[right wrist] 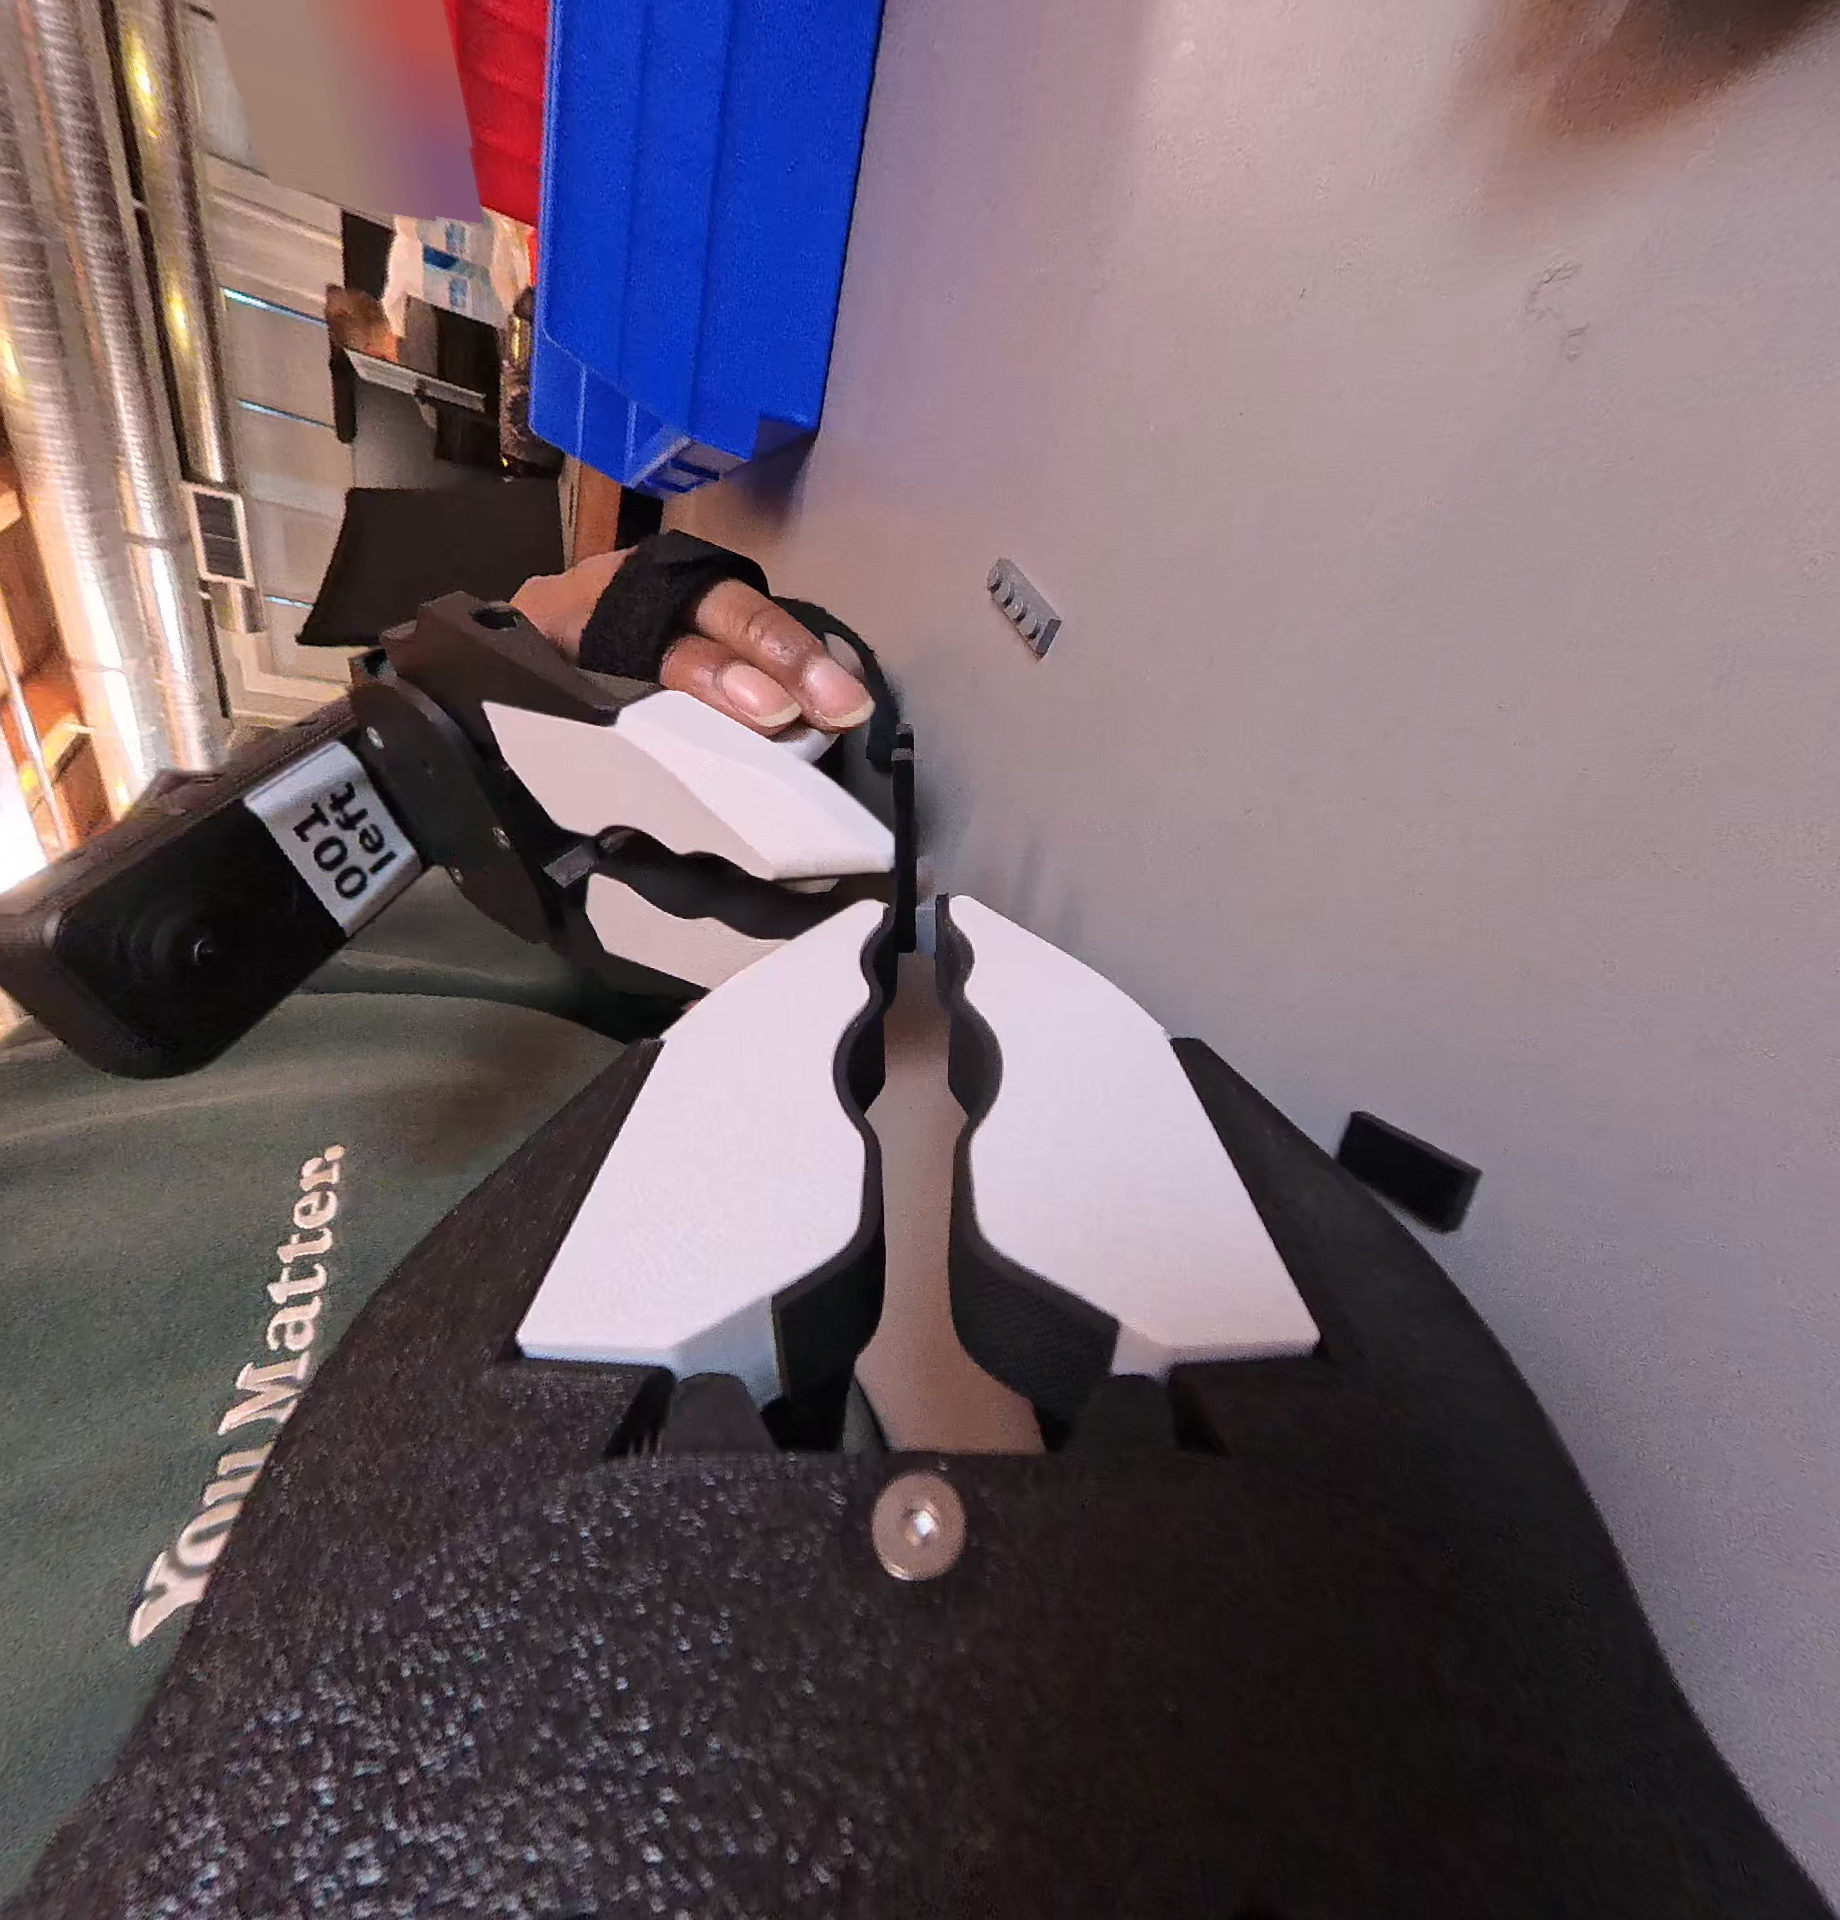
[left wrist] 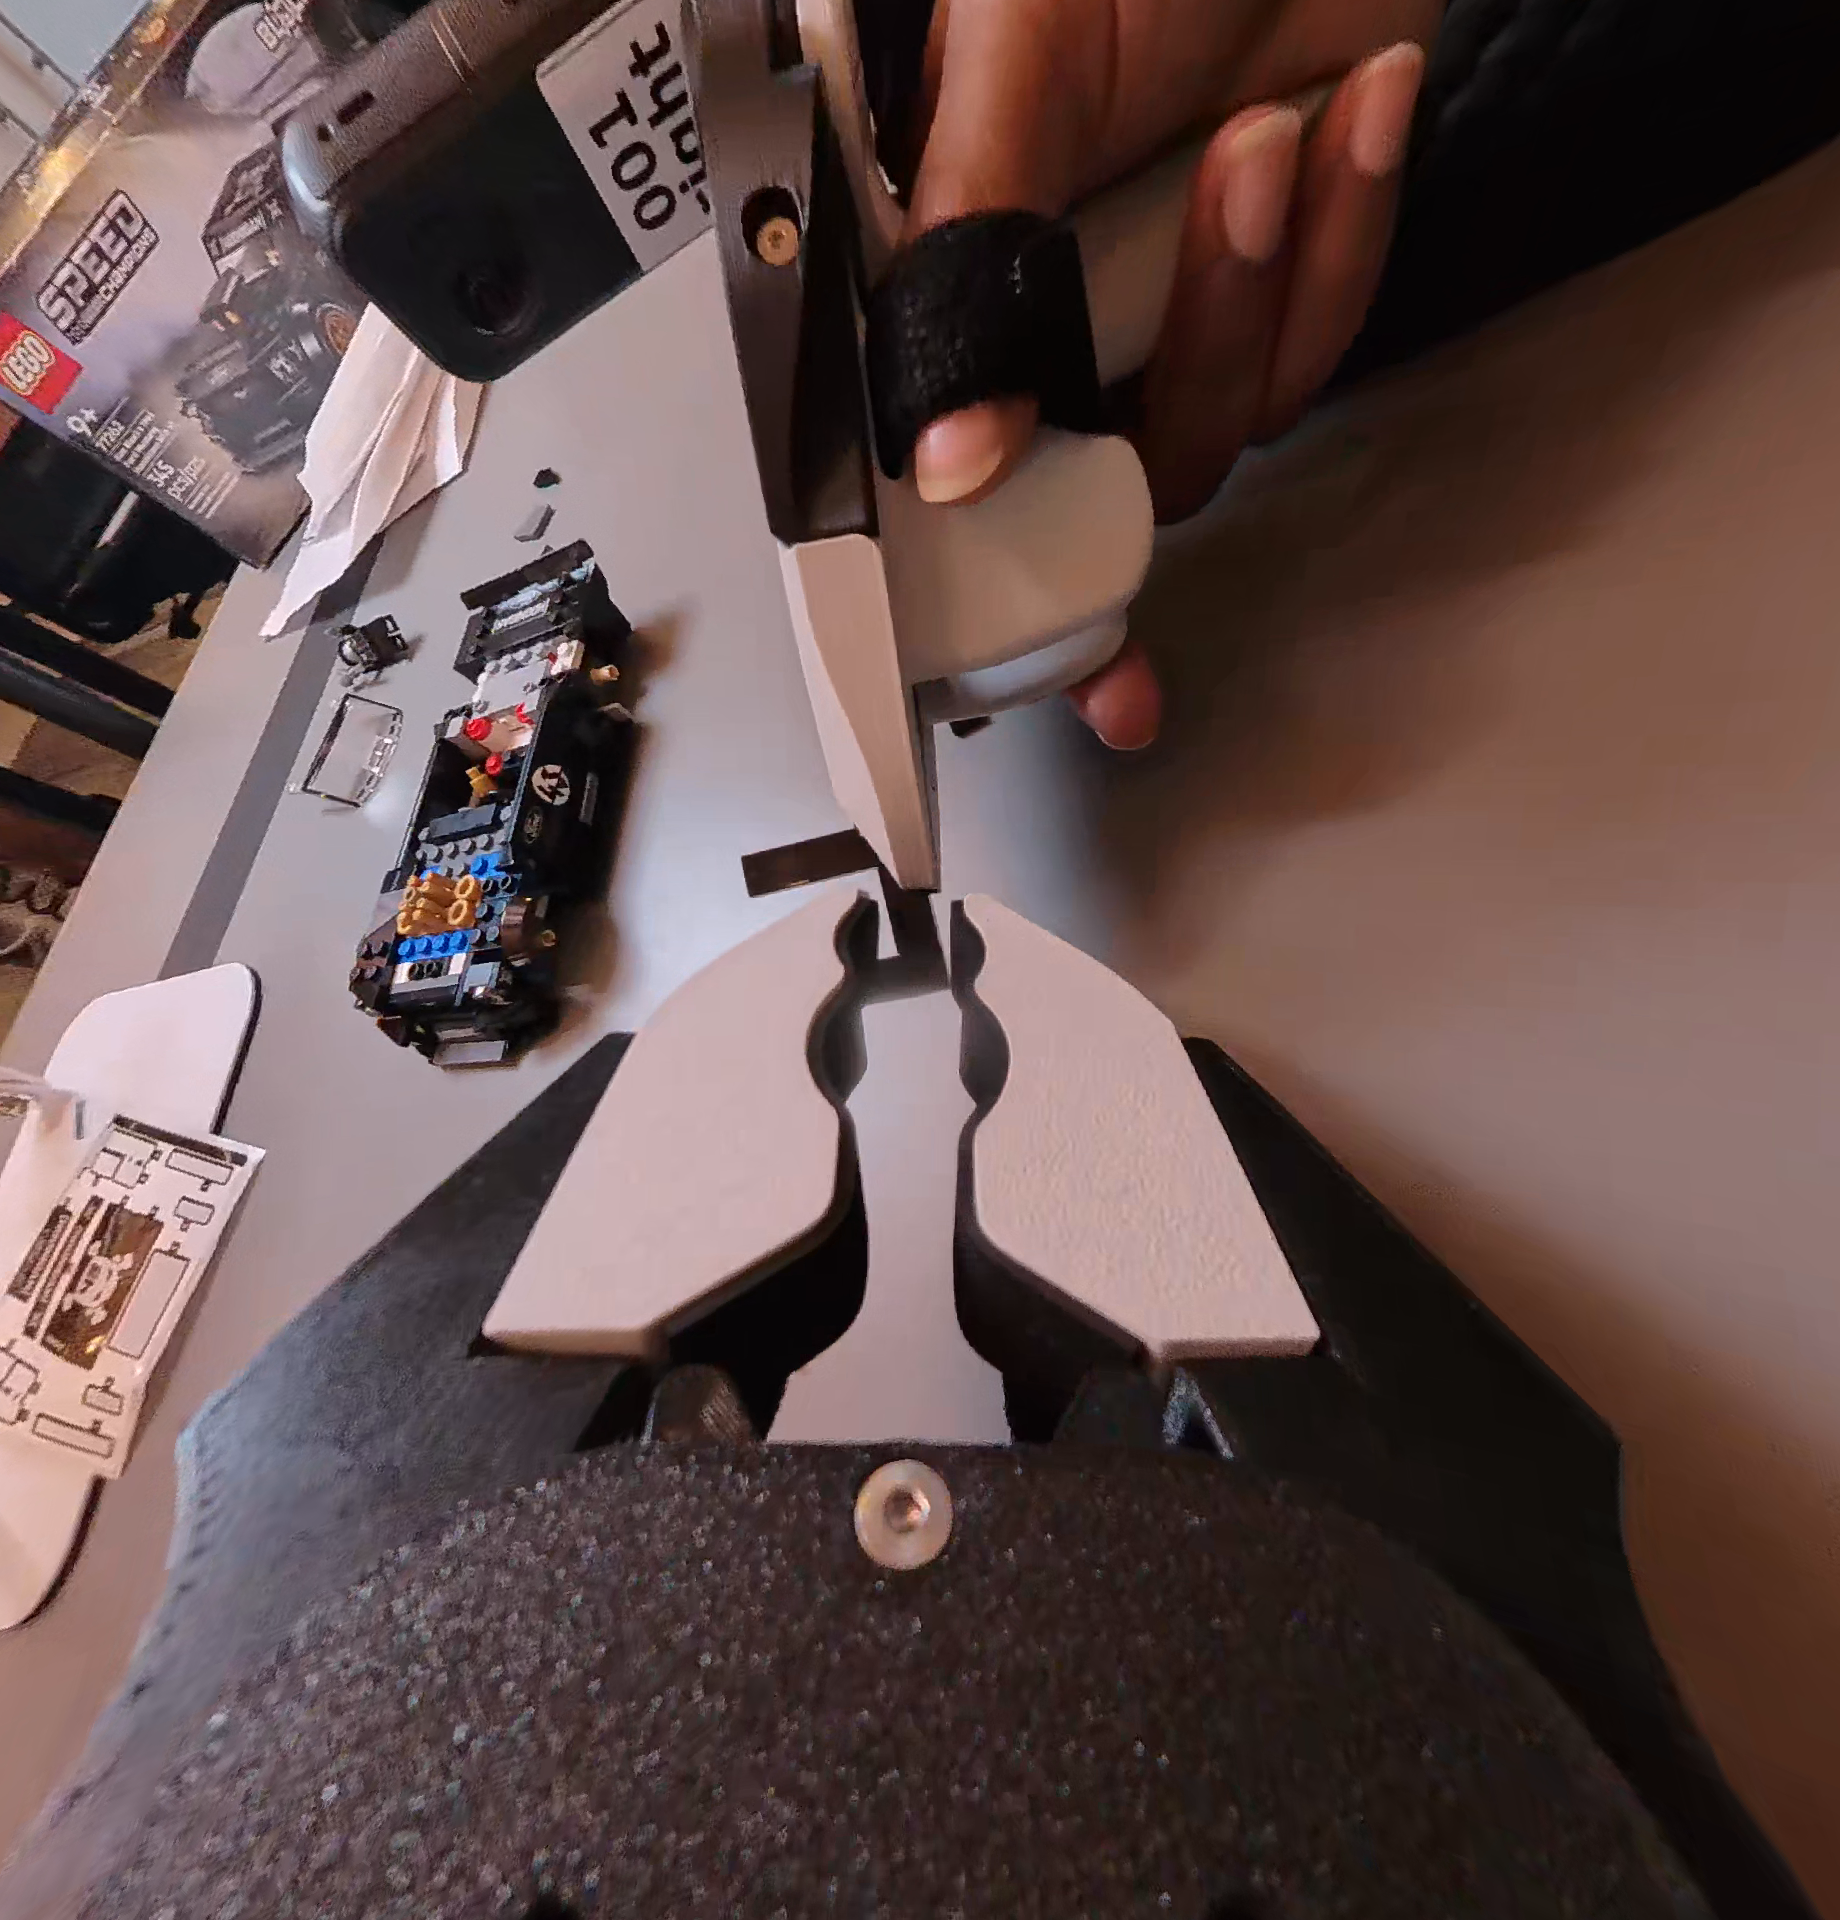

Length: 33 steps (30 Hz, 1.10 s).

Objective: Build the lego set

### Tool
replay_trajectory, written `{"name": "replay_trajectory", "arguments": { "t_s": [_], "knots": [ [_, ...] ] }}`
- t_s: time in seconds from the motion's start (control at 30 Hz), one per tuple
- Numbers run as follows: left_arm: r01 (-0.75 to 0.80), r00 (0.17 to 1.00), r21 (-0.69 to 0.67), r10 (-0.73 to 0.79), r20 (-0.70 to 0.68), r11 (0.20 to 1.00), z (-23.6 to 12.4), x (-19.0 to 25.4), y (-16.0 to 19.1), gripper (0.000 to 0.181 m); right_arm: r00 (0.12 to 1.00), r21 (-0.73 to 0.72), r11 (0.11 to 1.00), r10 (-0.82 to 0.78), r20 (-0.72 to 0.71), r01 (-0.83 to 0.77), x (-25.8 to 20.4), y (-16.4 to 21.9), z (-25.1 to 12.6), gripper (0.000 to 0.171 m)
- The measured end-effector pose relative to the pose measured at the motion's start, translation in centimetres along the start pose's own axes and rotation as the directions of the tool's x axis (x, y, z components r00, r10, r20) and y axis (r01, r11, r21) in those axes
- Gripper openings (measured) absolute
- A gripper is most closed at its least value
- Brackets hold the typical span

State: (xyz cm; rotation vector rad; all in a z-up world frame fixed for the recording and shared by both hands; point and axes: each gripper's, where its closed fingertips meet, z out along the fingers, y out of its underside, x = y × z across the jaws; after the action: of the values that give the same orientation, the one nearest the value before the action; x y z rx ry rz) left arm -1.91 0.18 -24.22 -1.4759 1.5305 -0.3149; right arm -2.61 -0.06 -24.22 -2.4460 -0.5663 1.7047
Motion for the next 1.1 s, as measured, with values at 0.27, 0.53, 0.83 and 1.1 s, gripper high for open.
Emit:
{"name": "replay_trajectory", "arguments": {
  "t_s": [0.27, 0.53, 0.83, 1.1],
  "knots": [
    [-0.032, 0.999, -0.048, 0.034, 0.034, 0.998, 0.4, -0.3, 0.1, 0.009, 0.997, 0.035, 0.997, -0.071, -0.026, 0.072, -0.2, -0.1, 0.0, 0.007],
    [-0.059, 0.998, -0.056, 0.059, 0.008, 0.997, 0.2, -0.2, 0.4, 0.009, 0.976, 0.003, 0.979, -0.205, -0.070, 0.205, -0.7, 1.4, -2.0, 0.036],
    [-0.094, 0.947, -0.149, 0.043, -0.318, 0.984, 1.0, 2.2, 1.6, 0.008, 0.777, -0.161, 0.840, -0.542, -0.321, 0.519, 1.8, 2.9, -5.5, 0.032],
    [-0.120, 0.904, -0.171, 0.037, -0.426, 0.978, 1.4, 3.1, 2.2, 0.009, 0.686, -0.233, 0.781, -0.622, -0.378, 0.580, 3.0, 3.1, -6.1, 0.032]
  ]
}}
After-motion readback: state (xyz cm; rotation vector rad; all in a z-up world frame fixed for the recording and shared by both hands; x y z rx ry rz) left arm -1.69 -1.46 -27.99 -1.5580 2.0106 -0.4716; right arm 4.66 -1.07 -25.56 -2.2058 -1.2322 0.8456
